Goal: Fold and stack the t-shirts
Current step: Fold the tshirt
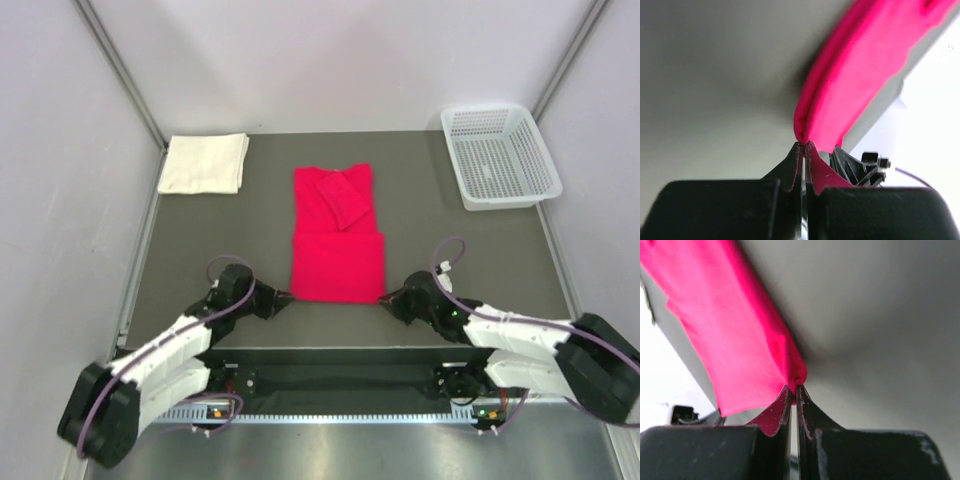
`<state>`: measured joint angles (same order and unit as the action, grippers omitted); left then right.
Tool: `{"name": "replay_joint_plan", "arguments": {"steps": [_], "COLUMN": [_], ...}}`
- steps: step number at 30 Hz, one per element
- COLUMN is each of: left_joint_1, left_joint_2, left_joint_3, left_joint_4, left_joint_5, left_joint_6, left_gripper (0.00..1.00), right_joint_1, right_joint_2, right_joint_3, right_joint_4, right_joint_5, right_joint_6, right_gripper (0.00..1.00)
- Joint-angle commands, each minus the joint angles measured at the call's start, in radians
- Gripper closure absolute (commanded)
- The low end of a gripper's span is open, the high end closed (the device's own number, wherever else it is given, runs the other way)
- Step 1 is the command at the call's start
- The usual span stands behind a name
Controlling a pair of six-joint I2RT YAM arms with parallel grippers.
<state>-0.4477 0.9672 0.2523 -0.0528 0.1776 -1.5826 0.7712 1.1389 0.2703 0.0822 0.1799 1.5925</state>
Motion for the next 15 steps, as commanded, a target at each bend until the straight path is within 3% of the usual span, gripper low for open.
{"name": "replay_joint_plan", "arguments": {"steps": [1,8,15], "left_joint_1": [-0.060,-0.147,-0.154], "left_joint_2": [-0.165,-0.511,-0.550], "left_joint_3": [-0.021,-0.009,0.137], "left_joint_4": [-0.217,-0.534,-0.713], "left_joint_5": [-0.069,-0.115,-0.151], "left_joint_6": [-0.017,-0.131,-0.056], "left_gripper": [1.00,1.00,1.00], "right_joint_1": [0.080,0.275,0.352], "right_joint_2": [-0.129,-0.269,-0.295], "right_joint_3": [-0.002,0.053,0.147], "right_joint_4": [-0.179,-0.398,-0.441], "right_joint_5": [0.070,0.122,0.147], "right_joint_6": [0.038,0.147,0.123], "right_gripper": [1.00,1.00,1.00]}}
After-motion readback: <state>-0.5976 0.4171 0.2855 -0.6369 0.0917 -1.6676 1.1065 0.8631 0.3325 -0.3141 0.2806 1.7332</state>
